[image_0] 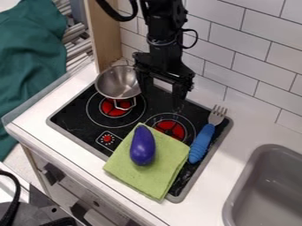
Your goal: Take the blue fork and put it to the left of the left burner
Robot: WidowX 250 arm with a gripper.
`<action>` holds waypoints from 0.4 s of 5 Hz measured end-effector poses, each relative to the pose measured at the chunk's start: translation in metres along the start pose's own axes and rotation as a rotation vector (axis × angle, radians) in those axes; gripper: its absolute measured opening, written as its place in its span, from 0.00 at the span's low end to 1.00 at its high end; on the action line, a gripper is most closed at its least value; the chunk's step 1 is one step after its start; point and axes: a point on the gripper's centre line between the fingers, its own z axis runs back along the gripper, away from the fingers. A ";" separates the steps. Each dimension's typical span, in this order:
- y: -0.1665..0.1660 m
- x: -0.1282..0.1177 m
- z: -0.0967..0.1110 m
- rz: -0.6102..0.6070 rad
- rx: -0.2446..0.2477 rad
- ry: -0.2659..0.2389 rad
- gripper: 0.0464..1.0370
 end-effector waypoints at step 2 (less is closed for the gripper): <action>-0.025 -0.008 -0.020 -0.020 -0.007 0.057 0.97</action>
